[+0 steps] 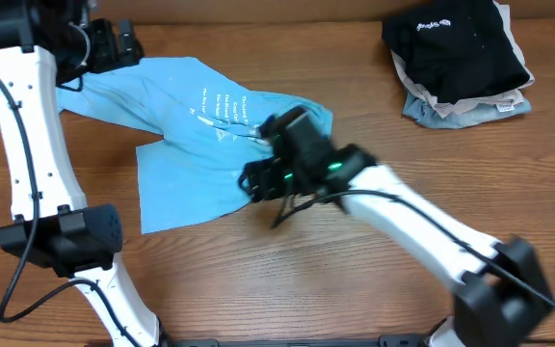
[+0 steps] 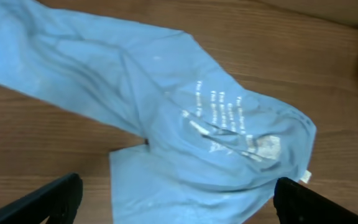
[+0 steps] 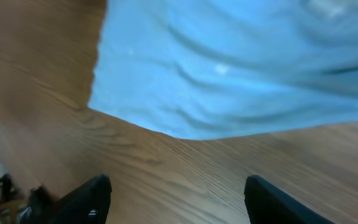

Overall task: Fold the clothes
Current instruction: 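Drag the blue shirt toward the table center with the left gripper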

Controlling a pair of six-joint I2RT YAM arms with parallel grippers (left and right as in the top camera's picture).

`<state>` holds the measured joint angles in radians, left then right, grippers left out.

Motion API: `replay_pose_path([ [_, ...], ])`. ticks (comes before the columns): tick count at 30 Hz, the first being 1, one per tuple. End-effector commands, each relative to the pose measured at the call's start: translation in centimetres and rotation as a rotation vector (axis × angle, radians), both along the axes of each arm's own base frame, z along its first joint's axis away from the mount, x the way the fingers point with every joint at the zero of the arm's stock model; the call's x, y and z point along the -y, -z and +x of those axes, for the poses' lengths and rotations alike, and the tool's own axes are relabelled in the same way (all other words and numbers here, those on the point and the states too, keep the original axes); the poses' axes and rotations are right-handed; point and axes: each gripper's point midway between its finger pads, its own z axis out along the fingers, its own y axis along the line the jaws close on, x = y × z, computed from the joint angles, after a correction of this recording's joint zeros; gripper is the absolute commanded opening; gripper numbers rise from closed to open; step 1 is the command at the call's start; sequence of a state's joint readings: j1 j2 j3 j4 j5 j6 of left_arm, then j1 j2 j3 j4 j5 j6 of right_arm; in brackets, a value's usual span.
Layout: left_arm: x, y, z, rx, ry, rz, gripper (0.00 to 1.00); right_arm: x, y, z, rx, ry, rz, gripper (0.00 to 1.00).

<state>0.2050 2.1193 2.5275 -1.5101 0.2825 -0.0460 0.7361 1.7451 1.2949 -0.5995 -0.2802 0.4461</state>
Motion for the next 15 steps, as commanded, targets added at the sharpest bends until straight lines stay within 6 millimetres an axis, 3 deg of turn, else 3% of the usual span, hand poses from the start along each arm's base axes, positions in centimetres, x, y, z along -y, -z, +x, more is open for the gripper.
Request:
replay_pose_path([
  [1, -1.0, -0.5, -0.2, 0.008, -0.021, 0.011, 1.0, -1.4, 3.1, 0.0, -0.028, 0.113, -0.073, 0.72],
  [8, -1.7, 0.0, -0.7, -0.026, -0.045, 0.068, 1.0, -4.5, 8.0, -1.7, -0.112, 0.16, -0.086, 0.72],
  [15, -1.7, 0.2, -1.1, -0.045, -0.045, 0.069, 1.0, -6.4, 10.1, -1.2, -0.123, 0.212, -0.047, 0.72],
])
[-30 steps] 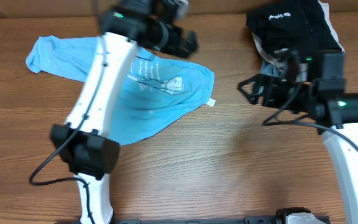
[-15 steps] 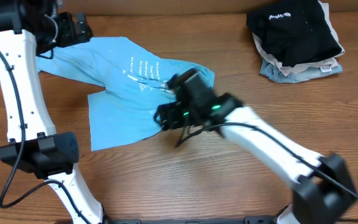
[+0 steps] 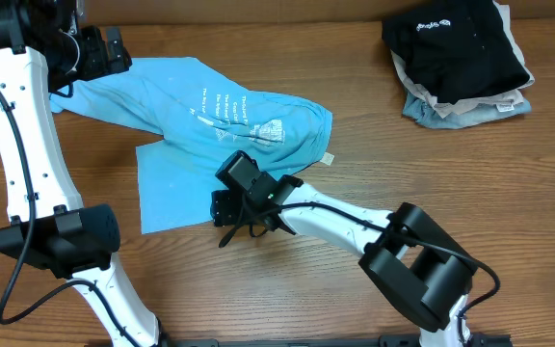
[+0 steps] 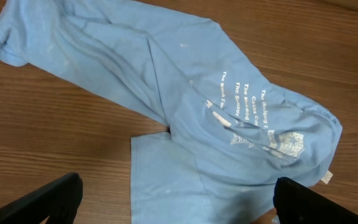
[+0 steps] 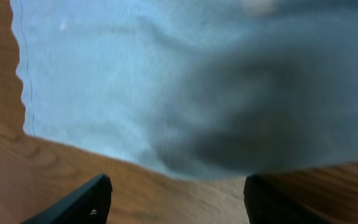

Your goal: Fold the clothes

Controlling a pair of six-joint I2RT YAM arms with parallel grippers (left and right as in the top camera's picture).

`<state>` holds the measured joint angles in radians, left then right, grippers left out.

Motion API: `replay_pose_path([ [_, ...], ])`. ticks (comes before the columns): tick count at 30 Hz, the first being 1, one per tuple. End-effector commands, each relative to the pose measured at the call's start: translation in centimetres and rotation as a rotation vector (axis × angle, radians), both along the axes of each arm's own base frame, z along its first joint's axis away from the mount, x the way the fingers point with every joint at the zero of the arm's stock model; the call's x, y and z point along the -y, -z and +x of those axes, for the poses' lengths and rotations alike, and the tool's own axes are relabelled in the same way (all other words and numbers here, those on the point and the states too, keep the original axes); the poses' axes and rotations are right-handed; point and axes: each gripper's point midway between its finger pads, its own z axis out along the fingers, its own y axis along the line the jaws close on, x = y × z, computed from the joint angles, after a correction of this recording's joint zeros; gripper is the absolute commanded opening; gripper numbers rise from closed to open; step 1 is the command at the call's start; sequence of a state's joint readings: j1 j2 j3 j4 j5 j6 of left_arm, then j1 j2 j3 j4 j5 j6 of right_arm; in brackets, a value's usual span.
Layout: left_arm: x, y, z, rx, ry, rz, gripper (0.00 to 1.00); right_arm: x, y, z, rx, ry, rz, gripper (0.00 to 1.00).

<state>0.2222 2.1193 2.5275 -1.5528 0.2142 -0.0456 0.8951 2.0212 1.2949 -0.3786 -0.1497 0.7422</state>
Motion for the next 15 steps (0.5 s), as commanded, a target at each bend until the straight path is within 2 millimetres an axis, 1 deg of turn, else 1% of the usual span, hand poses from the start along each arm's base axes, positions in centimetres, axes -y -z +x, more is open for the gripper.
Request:
replay_pose_path([
  [1, 0.1, -0.5, 0.0, 0.009, 0.002, 0.017, 1.0, -0.8, 0.5, 0.5, -0.009, 0.063, 0.016, 0.7],
  [4, 0.1, -0.5, 0.0, 0.009, 0.002, 0.017, 1.0, -0.9, 1.4, 0.6, -0.012, 0.064, 0.013, 0.65],
  [5, 0.1, -0.4, 0.0, 0.009, 0.002, 0.017, 1.0, -0.8, 1.9, 0.5, -0.019, 0.064, 0.003, 0.63],
  [10, -0.1, -0.4, 0.0, 0.008, -0.001, 0.023, 1.0, -0.5, 3.5, 0.4, -0.032, 0.062, -0.024, 0.52],
  [13, -0.2, -0.3, 0.0, 0.005, -0.006, 0.032, 1.0, -0.2, 4.7, 0.1, -0.048, 0.063, -0.045, 0.48],
  [15, -0.4, -0.3, 0.0, 0.002, -0.009, 0.039, 1.0, -0.1, 5.1, 0.1, -0.053, 0.064, -0.053, 0.43],
])
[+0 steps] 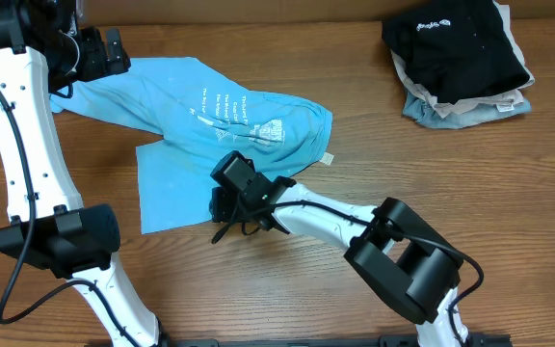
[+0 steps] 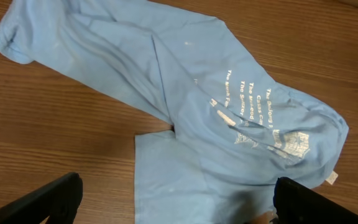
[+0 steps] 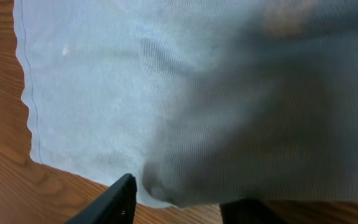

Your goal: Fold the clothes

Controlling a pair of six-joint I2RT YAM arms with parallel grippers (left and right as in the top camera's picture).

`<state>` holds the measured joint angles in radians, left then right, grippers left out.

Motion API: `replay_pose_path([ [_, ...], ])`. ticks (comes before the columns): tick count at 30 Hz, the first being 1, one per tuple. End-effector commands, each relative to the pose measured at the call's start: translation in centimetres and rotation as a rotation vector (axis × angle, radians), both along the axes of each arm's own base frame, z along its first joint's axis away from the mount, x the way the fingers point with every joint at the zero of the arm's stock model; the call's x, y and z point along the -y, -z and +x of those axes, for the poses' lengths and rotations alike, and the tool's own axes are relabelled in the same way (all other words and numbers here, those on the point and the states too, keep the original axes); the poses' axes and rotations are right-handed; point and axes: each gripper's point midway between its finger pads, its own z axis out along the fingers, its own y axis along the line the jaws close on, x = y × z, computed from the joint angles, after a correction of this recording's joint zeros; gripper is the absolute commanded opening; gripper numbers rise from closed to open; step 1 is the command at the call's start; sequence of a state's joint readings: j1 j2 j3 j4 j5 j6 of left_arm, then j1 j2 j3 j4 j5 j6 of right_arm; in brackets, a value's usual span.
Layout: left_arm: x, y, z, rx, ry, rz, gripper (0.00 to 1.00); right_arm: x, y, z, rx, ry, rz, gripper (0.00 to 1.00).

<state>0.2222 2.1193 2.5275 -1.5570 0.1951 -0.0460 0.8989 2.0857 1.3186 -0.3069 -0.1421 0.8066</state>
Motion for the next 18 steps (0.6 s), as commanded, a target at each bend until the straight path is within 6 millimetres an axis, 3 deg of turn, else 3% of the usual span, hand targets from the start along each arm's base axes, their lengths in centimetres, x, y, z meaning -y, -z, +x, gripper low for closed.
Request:
replay_pose_path([
  [1, -0.1, -0.4, 0.1, 0.009, -0.001, 0.025, 1.0, 1.4, 3.9, -0.7, -0.049, 0.012, -0.085, 0.4],
  [4, -0.1, -0.4, 0.0, 0.008, -0.001, 0.024, 1.0, 1.9, 3.7, 0.1, -0.054, 0.03, -0.077, 0.19],
  [8, -0.1, -0.4, 0.0, 0.006, -0.003, 0.027, 1.0, 3.6, 1.8, 1.9, -0.077, 0.051, -0.062, 0.04],
  [13, -0.3, -0.3, -0.1, -0.001, -0.007, 0.037, 1.0, 8.3, -3.0, 4.6, -0.052, 0.05, -0.077, 0.04],
  [18, -0.4, -0.2, -0.4, -0.014, -0.011, 0.045, 1.0, 15.7, -9.3, 5.1, -0.074, 0.129, -0.098, 0.04],
])
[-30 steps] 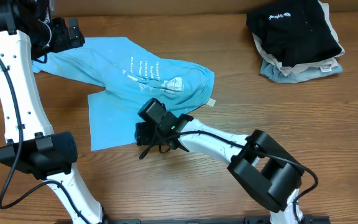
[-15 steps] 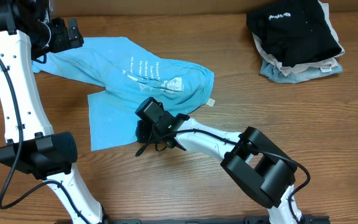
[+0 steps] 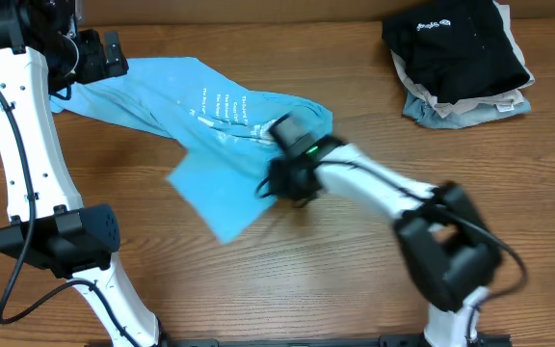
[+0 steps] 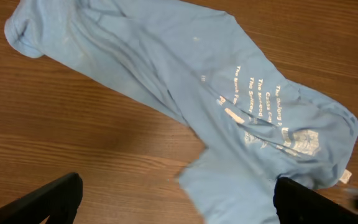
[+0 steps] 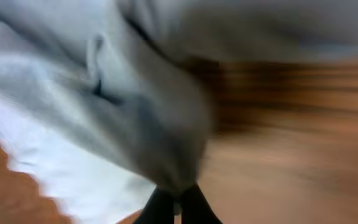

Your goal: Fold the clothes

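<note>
A light blue T-shirt (image 3: pixel 215 116) with white print lies crumpled across the left half of the wooden table. My right gripper (image 3: pixel 279 181) is shut on the shirt's lower hem, which bunches between its fingertips (image 5: pixel 178 205); a flap of the cloth (image 3: pixel 215 198) is lifted and skewed toward the middle. The right wrist view is blurred. My left gripper (image 3: pixel 92 53) hovers high over the shirt's far left end, open, its fingers (image 4: pixel 48 199) at the frame's bottom corners with the shirt (image 4: pixel 229 99) far below.
A stack of folded clothes (image 3: pixel 461 58), black on top, sits at the back right of the table (image 3: pixel 403 145). The left arm's white column (image 3: pixel 27 145) rises along the left edge.
My right gripper has shut on the shirt's lower hem and moved right, dragging the bottom panel up and toward the middle. The left gripper holds its place above the shirt.
The right gripper came in open over the shirt's lower part, then dropped to the bottom hem with its fingers either side of the cloth edge. Now it grips that hem and has drawn it rightward. My left gripper stayed open over the far left end throughout.
</note>
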Controlling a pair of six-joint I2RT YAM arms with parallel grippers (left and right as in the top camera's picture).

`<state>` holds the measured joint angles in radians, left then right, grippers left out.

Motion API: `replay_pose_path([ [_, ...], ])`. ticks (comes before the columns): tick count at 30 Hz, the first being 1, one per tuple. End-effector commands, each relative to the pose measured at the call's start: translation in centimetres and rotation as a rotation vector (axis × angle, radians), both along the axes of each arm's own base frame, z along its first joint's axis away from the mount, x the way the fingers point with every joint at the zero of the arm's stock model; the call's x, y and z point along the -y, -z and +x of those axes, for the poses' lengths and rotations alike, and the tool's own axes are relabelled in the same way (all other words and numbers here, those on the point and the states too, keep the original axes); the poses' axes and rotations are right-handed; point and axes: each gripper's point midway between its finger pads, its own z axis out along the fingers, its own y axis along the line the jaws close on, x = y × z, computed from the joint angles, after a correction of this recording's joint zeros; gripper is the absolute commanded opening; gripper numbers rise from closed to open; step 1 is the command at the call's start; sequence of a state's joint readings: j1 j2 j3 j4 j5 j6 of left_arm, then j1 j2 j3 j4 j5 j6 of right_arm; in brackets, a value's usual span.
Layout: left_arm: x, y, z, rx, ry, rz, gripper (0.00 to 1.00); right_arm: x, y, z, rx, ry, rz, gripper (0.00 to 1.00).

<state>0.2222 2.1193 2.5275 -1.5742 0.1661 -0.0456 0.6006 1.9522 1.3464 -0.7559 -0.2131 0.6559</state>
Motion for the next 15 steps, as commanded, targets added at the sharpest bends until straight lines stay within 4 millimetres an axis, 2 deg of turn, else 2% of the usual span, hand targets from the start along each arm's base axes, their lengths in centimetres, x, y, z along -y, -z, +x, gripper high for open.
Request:
replay_pose_path([
  [1, -0.3, -0.3, -0.1, 0.003, -0.001, 0.039, 1.0, 3.8, -7.9, 1.6, 0.117, 0.02, 0.056, 0.04],
  [6, -1.1, 0.0, -0.8, -0.033, -0.021, 0.08, 1.0, 12.7, -13.2, 0.5, 0.135, 0.135, 0.024, 0.04],
  [8, -1.1, 0.0, -0.9, -0.037, -0.021, 0.079, 1.0, 15.1, -14.5, -0.1, 0.147, 0.16, 0.026, 0.04],
  [11, -1.0, 0.1, -1.1, -0.046, -0.019, 0.078, 1.0, 17.7, -15.7, -0.6, 0.163, 0.183, 0.035, 0.04],
  [15, -0.9, 0.5, -1.7, -0.075, -0.017, 0.072, 1.0, 18.7, -15.4, -0.9, 0.152, 0.178, 0.016, 0.05],
])
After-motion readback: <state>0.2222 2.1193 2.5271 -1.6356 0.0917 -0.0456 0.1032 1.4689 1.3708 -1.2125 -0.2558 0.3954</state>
